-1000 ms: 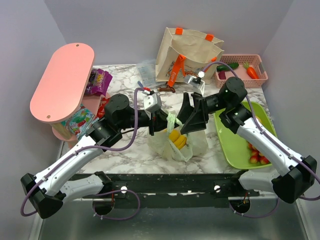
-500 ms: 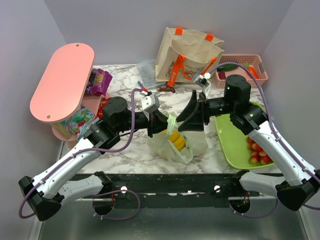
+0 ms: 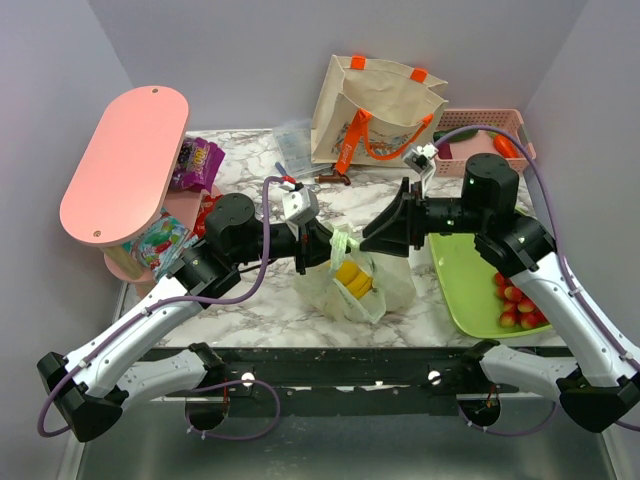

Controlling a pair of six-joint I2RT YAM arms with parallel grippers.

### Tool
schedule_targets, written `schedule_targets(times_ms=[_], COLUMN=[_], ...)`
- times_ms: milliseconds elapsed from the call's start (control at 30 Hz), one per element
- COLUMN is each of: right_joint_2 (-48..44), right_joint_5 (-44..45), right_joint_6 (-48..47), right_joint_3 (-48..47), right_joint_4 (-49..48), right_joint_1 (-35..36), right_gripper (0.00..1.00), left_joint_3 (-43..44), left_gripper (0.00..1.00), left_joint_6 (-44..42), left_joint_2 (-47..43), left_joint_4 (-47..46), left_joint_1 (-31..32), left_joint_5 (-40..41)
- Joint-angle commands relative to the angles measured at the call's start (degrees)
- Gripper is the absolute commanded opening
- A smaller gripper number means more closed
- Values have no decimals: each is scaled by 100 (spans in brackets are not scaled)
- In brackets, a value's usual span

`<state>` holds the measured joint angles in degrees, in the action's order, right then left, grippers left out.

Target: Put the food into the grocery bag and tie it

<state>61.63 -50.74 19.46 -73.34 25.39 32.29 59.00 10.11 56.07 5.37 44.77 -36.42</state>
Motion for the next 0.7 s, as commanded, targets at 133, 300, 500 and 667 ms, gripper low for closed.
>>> schedule_targets(times_ms=[133, 300, 500, 667], right_joint_2=[-151, -215, -148, -32], right_joint_5=[729, 728, 586, -222], right_joint_6=[-45, -85, -77, 19], right_joint_3=[-262, -38, 234, 530], right_joint_4=[163, 252, 282, 101], right_joint_1=[21, 21, 18, 18], right_gripper=[54, 65, 51, 37], left_joint_3=[-35, -5, 19, 49], left_gripper=[0, 0, 0, 0], left_joint_6=[-35, -83, -97, -106], left_joint_2=[-102, -122, -143, -132], left_joint_4=[-53, 27, 44, 75], left_joint_1=[35, 36, 31, 31], left_joint_5=[74, 78, 83, 83])
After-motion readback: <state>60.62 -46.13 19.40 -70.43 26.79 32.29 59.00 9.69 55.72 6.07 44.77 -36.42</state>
